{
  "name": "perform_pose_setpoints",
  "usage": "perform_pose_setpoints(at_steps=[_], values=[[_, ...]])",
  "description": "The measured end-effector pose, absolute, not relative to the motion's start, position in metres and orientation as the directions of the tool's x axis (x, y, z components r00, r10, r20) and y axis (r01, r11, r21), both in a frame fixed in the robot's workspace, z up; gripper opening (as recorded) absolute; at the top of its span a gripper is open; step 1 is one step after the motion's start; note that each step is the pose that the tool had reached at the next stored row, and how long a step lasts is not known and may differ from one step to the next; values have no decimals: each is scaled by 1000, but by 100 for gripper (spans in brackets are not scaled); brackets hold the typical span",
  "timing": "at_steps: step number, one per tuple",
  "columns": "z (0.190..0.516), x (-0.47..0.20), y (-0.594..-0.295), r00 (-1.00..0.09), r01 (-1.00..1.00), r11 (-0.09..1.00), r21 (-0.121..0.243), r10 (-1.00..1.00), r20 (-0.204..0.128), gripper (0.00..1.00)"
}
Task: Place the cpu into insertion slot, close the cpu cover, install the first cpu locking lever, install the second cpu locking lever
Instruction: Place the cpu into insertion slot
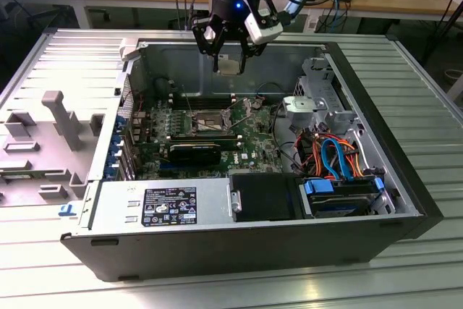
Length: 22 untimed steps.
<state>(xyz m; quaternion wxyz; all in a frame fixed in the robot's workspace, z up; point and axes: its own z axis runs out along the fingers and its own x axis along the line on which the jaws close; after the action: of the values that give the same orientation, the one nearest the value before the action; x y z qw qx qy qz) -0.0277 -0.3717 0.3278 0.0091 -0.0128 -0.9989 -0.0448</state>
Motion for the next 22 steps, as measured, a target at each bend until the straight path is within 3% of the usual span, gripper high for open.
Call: perform_pose_setpoints(at_steps=[22], values=[[311, -29, -381, -1000, 26, 996, 89, 25, 19, 54]])
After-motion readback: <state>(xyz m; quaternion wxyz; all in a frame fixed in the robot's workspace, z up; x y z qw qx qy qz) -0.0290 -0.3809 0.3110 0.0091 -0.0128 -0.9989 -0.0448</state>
